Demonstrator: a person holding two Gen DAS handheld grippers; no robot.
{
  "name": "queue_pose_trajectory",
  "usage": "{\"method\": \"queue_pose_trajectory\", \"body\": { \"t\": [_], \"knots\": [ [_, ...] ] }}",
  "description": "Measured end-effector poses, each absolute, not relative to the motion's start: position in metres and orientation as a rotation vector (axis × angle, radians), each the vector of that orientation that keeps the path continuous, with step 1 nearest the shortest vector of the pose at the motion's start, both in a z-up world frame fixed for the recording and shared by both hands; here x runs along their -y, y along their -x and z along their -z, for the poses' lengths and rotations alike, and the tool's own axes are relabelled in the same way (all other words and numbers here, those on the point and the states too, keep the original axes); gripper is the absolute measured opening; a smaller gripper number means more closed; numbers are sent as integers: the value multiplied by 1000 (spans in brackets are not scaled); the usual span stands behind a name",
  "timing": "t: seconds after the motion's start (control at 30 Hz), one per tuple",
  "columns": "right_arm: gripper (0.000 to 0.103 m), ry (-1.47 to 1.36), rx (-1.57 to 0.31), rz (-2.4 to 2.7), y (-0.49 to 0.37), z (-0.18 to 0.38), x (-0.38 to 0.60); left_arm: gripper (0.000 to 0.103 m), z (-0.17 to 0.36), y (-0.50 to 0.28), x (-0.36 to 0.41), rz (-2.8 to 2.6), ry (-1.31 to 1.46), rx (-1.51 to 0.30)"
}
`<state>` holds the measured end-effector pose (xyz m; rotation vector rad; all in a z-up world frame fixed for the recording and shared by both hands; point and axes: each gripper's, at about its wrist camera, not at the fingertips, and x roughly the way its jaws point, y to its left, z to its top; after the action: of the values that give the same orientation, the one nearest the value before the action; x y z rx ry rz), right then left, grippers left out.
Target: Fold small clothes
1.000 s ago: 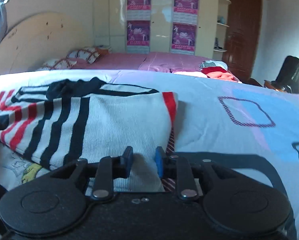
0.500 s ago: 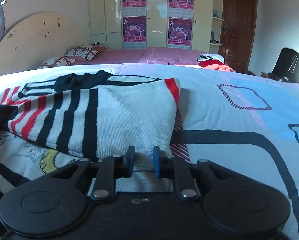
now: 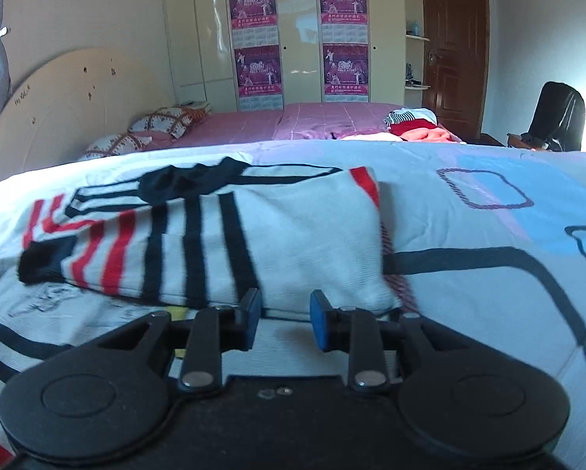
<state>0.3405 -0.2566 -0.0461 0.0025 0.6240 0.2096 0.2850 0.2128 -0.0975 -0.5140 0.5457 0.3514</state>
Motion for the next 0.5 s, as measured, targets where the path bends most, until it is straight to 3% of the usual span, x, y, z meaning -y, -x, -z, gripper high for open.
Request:
{"method": "queue_pose_trajectory", "body": {
  "t": [0.17,0.33,0.4,0.5],
  "knots": [
    [28,-96,-615,-172,-334,41,232,61,130,-226,-324,-515,933,-412],
    [28,-114,-629,-166,-336,34,210,39,153,-232,-372,-508,1074,-344],
    [28,-103,-623,-167,-336,30,203,20,161,-240,-380,-532,1091,-337],
    [29,-88,-614,-164,-334,25,197,5,168,-253,-390,-545,1119,-338]
  ]
}}
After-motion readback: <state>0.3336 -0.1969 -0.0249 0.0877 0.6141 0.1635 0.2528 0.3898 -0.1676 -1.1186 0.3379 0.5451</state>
